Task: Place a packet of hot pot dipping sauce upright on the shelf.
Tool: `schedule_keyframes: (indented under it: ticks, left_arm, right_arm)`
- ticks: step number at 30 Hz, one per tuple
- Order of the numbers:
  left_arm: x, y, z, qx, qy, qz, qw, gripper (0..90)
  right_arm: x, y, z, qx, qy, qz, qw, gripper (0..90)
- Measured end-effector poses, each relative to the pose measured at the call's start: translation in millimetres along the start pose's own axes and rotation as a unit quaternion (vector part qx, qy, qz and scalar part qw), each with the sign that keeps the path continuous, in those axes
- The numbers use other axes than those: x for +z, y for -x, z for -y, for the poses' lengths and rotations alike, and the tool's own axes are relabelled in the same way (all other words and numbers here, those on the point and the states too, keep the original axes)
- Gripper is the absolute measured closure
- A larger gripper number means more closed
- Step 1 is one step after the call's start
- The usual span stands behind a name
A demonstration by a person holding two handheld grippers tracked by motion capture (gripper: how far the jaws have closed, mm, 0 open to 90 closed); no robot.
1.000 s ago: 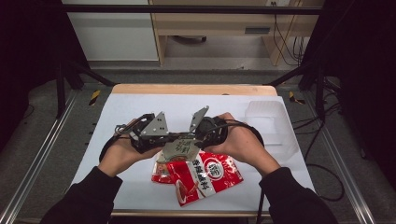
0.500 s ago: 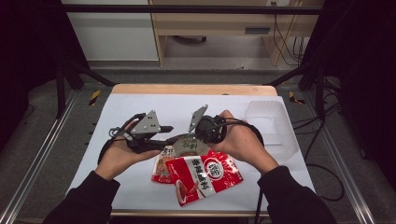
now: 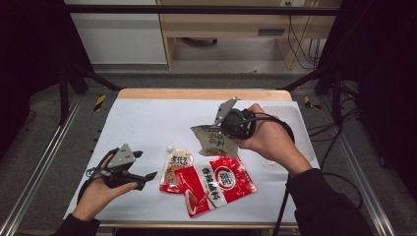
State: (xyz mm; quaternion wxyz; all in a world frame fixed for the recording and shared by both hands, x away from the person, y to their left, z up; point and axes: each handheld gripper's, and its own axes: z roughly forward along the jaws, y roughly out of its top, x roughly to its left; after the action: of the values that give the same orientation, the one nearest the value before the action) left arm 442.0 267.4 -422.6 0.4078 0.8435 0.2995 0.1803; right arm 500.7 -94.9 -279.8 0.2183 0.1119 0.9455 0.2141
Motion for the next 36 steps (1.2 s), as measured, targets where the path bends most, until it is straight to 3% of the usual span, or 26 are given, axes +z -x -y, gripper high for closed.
schedule_keyframes:
  ticks: [1, 2, 3, 4, 5, 8, 10, 14, 21, 27, 36]
  left_arm:
    - [1.3, -3.9, 8.1, -0.009, -0.007, -0.005, 0.9999, 11.4]
    - [2.7, -10.7, 17.6, -0.004, -0.031, -0.021, 0.9993, 9.3]
    - [2.7, -10.7, 17.6, -0.004, -0.031, -0.021, 0.9993, 9.1]
    - [-1.1, -17.7, 24.1, -0.007, -0.029, -0.040, 0.9988, 9.1]
    - [-1.1, -17.7, 24.1, -0.007, -0.029, -0.040, 0.9988, 8.7]
    - [-7.6, -29.6, 38.3, -0.041, -0.010, -0.054, 0.9977, 8.6]
    - [-8.0, -32.5, 40.1, -0.047, -0.009, -0.057, 0.9972, 8.5]
    - [-12.3, -39.9, 41.3, -0.064, 0.007, -0.089, 0.9940, 8.6]
    - [-12.3, -42.2, 43.4, -0.061, -0.002, -0.103, 0.9928, 8.6]
    - [-10.4, -46.4, 45.8, -0.069, -0.008, -0.111, 0.9915, 8.6]
    - [-9.4, -45.4, 48.1, -0.069, -0.016, -0.114, 0.9909, 8.2]
  right_arm:
    - [-1.2, 1.4, 1.2, 0.001, -0.002, 0.003, 1.0000, 90.0]
    - [-3.5, 4.4, 3.6, 0.003, -0.006, 0.007, 1.0000, 90.0]
    - [-3.5, 4.4, 3.6, 0.003, -0.006, 0.007, 1.0000, 90.0]
    - [-6.3, 6.9, 5.3, 0.006, -0.009, 0.011, 0.9999, 90.0]
    - [-6.3, 6.9, 5.3, 0.006, -0.009, 0.011, 0.9999, 90.0]
    - [-13.0, 14.7, 7.5, 0.007, 0.002, 0.013, 0.9999, 90.0]
    - [-14.3, 16.7, 8.0, 0.008, 0.005, 0.012, 0.9999, 90.0]
    - [-16.9, 25.5, 10.8, 0.011, 0.015, 0.013, 0.9997, 90.0]
    - [-23.0, 32.2, 15.0, 0.019, 0.016, 0.031, 0.9992, 90.0]
    - [-38.4, 41.1, 24.0, 0.025, 0.027, 0.046, 0.9983, 90.0]
    - [-70.8, 49.8, 61.3, 0.048, 0.039, 0.083, 0.9946, 90.0]
